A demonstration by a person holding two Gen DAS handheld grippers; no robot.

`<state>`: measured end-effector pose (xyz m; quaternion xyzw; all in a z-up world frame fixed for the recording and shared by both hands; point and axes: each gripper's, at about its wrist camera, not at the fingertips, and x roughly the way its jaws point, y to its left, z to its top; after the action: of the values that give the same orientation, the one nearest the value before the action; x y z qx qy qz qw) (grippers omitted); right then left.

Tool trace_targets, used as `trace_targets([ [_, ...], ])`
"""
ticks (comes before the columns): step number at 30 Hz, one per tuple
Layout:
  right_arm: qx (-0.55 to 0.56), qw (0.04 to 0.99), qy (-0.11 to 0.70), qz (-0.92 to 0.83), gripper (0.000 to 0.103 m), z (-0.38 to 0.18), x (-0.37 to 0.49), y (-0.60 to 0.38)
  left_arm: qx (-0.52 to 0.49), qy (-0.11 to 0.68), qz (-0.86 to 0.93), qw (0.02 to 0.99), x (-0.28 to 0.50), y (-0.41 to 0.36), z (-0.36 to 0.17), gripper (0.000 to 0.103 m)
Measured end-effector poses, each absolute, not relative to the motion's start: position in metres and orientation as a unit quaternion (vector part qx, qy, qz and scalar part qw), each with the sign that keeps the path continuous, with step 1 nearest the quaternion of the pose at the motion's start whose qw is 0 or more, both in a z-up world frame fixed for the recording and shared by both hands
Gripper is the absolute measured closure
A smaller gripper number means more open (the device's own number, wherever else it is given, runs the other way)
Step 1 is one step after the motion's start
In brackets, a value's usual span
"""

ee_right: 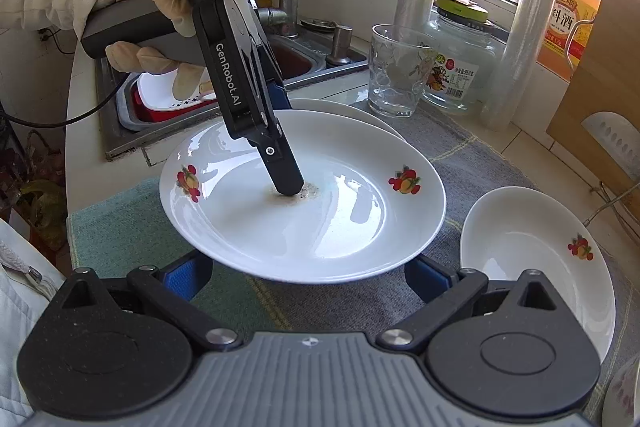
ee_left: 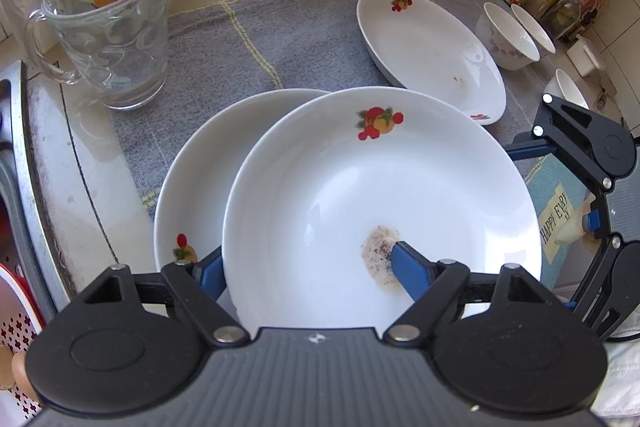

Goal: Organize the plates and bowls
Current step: 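Lift the plate with the left tool and carry it over another plate, then lower the held plate onto the other plate and open the left tool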

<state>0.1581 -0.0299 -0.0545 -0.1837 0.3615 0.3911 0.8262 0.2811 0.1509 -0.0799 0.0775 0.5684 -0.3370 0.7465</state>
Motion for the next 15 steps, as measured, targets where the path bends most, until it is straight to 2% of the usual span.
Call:
trace_targets([
  [15,-0.172,0.819,0.346,0.423,0.0,-0.0515,0.1643,-0.0396,0.063,0.594,-0.297,0.745,0.2812,0.1527,-0.0813,0.021],
])
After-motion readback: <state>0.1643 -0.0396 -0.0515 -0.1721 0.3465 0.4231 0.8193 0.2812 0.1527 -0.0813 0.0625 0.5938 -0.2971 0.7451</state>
